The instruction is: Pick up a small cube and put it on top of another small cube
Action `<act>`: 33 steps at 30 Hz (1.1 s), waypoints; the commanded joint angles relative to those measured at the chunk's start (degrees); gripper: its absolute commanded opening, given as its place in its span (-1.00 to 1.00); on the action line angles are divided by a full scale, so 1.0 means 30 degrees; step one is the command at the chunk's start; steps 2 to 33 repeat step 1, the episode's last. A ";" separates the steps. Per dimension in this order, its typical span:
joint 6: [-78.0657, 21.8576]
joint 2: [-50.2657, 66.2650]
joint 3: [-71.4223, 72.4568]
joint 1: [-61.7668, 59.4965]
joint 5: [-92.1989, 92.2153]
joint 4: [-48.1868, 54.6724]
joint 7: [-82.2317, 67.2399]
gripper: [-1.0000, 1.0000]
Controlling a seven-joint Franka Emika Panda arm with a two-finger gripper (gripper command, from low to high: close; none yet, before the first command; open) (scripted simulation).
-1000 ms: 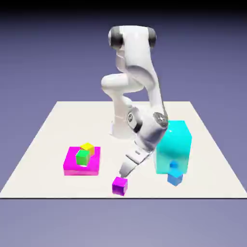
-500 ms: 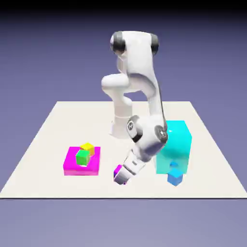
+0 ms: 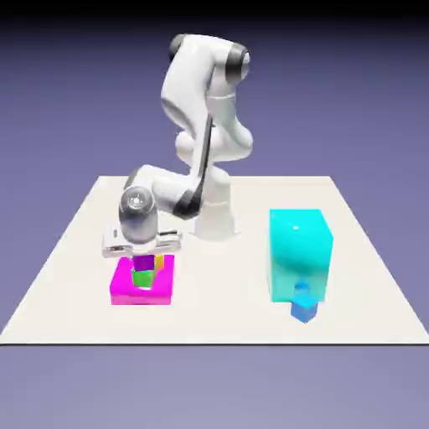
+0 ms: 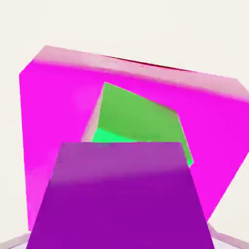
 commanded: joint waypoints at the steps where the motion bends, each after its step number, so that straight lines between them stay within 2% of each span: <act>1: -0.0829 -0.0276 -0.0001 0.0112 -0.0035 0.0564 0.0007 1.00; 33: -0.0829 -0.0276 -0.0001 0.0112 -0.0035 0.0564 0.0007 1.00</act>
